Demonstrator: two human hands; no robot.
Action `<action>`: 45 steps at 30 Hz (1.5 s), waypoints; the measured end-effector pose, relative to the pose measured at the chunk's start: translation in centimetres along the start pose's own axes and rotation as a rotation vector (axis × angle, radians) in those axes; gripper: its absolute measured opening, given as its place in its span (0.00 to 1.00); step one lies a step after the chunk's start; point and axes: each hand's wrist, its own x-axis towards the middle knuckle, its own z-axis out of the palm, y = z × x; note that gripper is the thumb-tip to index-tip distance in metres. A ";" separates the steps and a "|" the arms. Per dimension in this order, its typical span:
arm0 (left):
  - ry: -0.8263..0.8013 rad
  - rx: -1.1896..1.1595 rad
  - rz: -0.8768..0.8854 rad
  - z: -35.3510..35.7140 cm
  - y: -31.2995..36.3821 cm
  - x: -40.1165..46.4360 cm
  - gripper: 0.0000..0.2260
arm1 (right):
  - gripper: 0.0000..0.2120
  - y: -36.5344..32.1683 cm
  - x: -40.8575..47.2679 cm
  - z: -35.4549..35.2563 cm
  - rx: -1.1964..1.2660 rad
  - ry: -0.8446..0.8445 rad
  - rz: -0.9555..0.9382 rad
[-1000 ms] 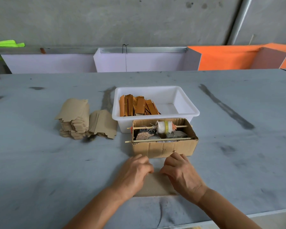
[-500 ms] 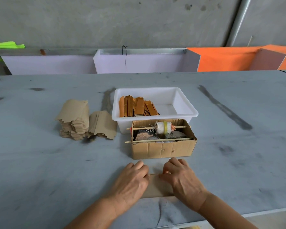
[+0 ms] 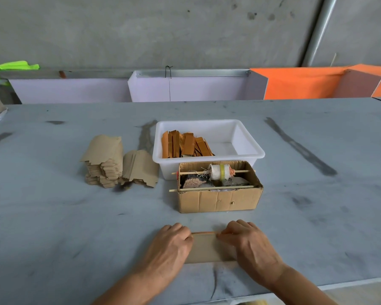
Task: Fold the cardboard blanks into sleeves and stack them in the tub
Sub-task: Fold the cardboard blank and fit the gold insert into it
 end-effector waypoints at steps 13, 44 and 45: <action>-0.020 -0.265 -0.142 1.5 0.1 -0.2 0.24 | 0.19 -2.0 1.4 0.0 -0.104 -0.230 0.106; 0.143 -1.707 -0.959 -5.3 -1.5 5.8 0.07 | 0.09 -0.4 4.7 -8.0 1.371 0.119 0.872; 0.138 -1.746 -0.972 -5.3 -1.7 5.9 0.07 | 0.09 -0.3 4.8 -8.0 1.365 0.115 0.866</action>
